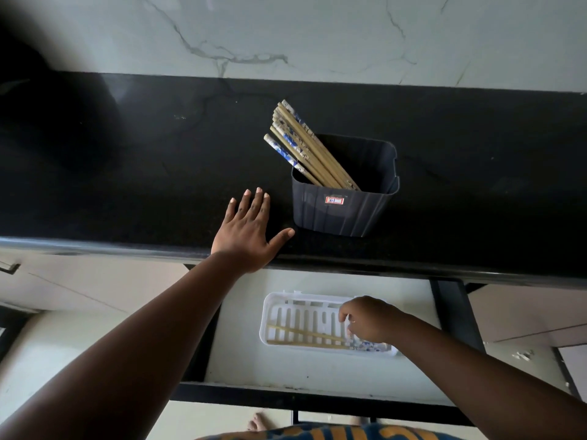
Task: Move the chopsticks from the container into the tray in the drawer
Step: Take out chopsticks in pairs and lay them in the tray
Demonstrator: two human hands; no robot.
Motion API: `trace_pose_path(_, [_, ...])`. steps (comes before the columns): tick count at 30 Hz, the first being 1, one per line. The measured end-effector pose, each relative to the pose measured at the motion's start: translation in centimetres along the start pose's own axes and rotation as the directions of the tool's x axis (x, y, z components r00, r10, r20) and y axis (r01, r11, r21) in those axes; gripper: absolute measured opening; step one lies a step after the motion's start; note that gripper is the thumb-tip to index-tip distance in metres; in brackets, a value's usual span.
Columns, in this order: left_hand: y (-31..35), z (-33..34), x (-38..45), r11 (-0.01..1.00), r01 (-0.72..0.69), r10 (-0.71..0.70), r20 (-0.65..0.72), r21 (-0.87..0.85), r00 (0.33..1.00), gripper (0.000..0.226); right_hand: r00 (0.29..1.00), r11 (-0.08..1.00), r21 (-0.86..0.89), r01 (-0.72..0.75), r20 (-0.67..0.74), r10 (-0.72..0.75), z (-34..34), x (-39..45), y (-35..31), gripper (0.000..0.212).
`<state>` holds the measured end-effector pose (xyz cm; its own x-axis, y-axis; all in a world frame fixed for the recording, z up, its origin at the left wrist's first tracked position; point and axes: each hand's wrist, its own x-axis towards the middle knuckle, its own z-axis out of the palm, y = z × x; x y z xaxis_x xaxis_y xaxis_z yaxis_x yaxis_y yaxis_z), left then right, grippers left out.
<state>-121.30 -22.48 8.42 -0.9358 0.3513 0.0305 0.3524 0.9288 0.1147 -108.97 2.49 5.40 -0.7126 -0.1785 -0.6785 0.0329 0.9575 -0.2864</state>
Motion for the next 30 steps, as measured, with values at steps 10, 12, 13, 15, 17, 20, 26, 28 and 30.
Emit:
trace_pose_path(10, [0.5, -0.4, -0.2, 1.0, 0.024, -0.024, 0.011, 0.01, 1.0, 0.1, 0.878, 0.816, 0.379, 0.436, -0.379, -0.292, -16.2, -8.4, -8.8, 0.012])
trace_pose_path(12, [0.5, -0.4, -0.2, 1.0, 0.025, -0.025, 0.006, 0.008, 1.0, 0.1, 0.779, 0.8, 0.361, 0.479, -0.595, -0.198, -18.7, -8.1, -10.0, 0.011])
trace_pose_path(13, [0.5, -0.4, -0.2, 1.0, 0.025, -0.025, 0.005, 0.005, 1.0, 0.1, 0.717, 0.824, 0.318, 0.468, -0.682, -0.144, -19.6, -7.5, -10.4, 0.008])
trace_pose_path(15, [0.4, -0.4, -0.2, 1.0, 0.025, -0.025, 0.004, 0.003, 1.0, 0.101, 0.631, 0.886, 0.239, 0.397, -0.772, -0.074, -20.6, -6.2, -11.5, 0.003])
trace_pose_path(17, [0.5, -0.3, -0.2, 1.0, 0.026, -0.026, 0.001, 0.004, 1.0, 0.102, 0.611, 0.913, 0.214, 0.346, -0.79, -0.046, -20.6, -4.7, -12.6, 0.018])
trace_pose_path(20, [0.5, -0.3, -0.1, 1.0, 0.028, -0.028, 0.005, 0.001, 1.0, 0.103, 0.562, 0.949, 0.14, 0.282, -0.826, -0.045, -19.7, -2.7, -14.4, 0.037])
trace_pose_path(26, [0.4, -0.3, -0.3, 1.0, 0.025, -0.025, 0.007, -0.016, 1.0, 0.1, 0.412, 0.985, -0.02, 0.17, -0.907, -0.089, -18.7, -1.5, -15.8, 0.021])
trace_pose_path(28, [0.4, -0.3, -0.3, 1.0, 0.023, -0.023, 0.004, -0.015, 1.0, 0.1, 0.4, 0.99, -0.063, 0.126, -0.91, -0.109, -18.7, -1.5, -15.6, 0.018])
trace_pose_path(30, [0.4, -0.2, -0.2, 1.0, 0.024, -0.024, 0.004, -0.015, 1.0, 0.101, 0.405, 0.99, -0.077, 0.114, -0.907, -0.117, -18.8, -1.6, -15.2, 0.02])
